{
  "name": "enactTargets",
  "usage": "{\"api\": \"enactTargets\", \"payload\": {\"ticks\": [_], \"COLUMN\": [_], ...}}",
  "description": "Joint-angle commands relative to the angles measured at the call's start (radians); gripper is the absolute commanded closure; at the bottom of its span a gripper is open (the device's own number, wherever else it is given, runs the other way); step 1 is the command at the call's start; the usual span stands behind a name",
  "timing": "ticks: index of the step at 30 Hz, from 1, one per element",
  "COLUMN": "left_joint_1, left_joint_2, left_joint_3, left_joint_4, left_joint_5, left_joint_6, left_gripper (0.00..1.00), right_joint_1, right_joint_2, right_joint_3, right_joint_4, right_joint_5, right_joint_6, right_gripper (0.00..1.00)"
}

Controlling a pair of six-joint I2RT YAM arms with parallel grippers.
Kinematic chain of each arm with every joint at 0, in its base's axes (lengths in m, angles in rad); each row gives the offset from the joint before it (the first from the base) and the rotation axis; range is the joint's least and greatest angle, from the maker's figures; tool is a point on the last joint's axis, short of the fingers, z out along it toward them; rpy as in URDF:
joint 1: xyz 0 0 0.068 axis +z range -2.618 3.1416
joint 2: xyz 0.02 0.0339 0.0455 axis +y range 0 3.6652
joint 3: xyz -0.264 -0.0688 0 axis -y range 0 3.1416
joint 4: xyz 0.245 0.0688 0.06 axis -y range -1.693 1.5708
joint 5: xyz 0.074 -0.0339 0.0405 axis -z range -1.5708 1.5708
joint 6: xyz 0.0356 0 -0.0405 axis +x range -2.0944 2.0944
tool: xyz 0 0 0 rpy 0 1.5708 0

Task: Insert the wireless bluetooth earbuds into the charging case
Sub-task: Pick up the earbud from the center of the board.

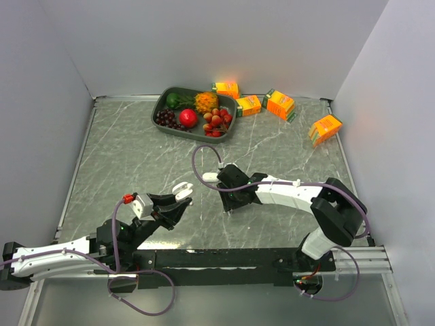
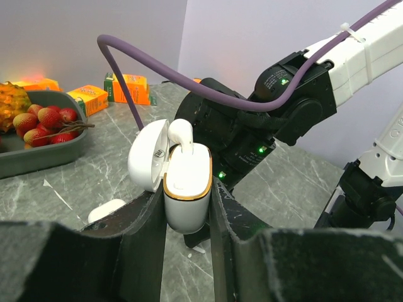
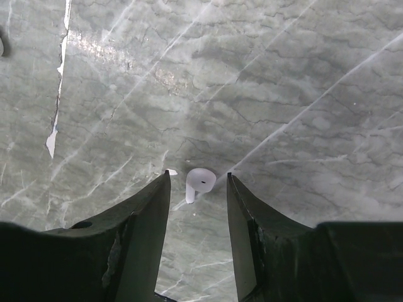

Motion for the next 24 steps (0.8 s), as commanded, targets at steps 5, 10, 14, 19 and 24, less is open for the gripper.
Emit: {"api": "enactTargets", "payload": {"ticks": [5, 10, 14, 19, 24], "left_joint_1": [-0.001, -0.001, -0.003, -0.003, -0.001], "left_joint_2": [0.007, 0.004, -0.005, -0.002, 0.000], "left_joint_3": [0.001, -0.001, -0.004, -0.002, -0.001], "left_joint_4": [0.042, 0.036, 0.033, 0.034, 0.036], "left_joint_5": [-0.009, -0.012, -0.013, -0.012, -0.013], "left_joint_6": [-0.007, -0.012, -0.015, -0.017, -0.014], "left_gripper": [0.99, 0.99, 0.99, 0.99, 0.99], "right_joint_1": [-0.005, -0.005, -0.007, -0.005, -0.007], "right_joint_2": [0.039, 0.054, 0.051, 0.022, -0.051], "right_joint_3": [0.013, 0.017, 0.013, 0.009, 0.000], "right_joint_4": [0.029, 0.029, 0.032, 0.027, 0.015], "right_joint_5": [-0.016, -0.024, -0.021, -0.014, -0.002], "right_joint_6": [-0.006, -0.006, -0.006, -0.003, 0.007], "right_gripper": [0.53, 0.55, 0.60, 0.71, 0.79]}}
